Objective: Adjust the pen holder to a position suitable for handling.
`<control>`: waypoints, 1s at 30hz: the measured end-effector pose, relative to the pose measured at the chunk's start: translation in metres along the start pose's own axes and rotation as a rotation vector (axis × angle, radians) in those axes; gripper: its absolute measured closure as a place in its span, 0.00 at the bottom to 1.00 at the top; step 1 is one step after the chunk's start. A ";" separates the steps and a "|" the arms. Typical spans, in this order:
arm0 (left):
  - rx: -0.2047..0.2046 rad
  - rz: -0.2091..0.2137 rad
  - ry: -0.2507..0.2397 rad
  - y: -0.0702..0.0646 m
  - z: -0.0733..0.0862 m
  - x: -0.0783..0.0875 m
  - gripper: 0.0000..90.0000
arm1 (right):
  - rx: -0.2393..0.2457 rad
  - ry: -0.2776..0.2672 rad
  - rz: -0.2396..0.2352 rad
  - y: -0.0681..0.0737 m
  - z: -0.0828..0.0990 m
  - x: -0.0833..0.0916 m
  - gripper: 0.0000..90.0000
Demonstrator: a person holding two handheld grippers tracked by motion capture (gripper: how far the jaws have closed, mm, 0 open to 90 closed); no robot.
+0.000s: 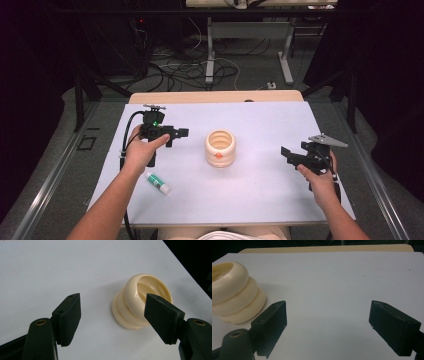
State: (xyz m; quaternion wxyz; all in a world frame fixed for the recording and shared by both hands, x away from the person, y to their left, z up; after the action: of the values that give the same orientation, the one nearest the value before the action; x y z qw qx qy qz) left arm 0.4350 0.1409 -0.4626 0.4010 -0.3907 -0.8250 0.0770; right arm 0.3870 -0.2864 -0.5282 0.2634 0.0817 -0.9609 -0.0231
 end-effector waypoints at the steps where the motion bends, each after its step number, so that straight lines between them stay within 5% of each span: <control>1: -0.004 0.002 0.003 0.001 0.001 0.002 0.32 | -0.001 0.000 0.001 0.000 0.000 0.000 0.16; 14: -0.021 -0.011 0.009 0.004 0.012 0.030 0.25 | 0.007 0.001 0.006 0.000 0.000 0.000 0.16; 20: -0.106 -0.079 0.046 0.005 0.018 0.037 0.18 | 0.008 0.001 0.006 0.000 0.000 0.000 0.16; 30: -0.214 -0.130 0.087 0.007 0.030 0.042 0.19 | 0.001 0.002 0.002 0.001 0.000 0.000 0.16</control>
State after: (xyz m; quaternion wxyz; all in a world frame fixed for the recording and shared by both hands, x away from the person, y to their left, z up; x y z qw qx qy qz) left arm 0.4016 0.1803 -0.4605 0.3964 -0.3800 -0.8340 -0.0545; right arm 0.3865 -0.2852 -0.5281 0.2646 0.0809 -0.9607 -0.0225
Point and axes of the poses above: each handheld gripper's, and its own axes: x roughly backward along the jaws, z roughly out of its underside, y roughly to its left, the point moved 5 cm from there along -x, roughly forward along the jaws, and after that the axes turned 11 degrees about z, right-handed, at the moved point
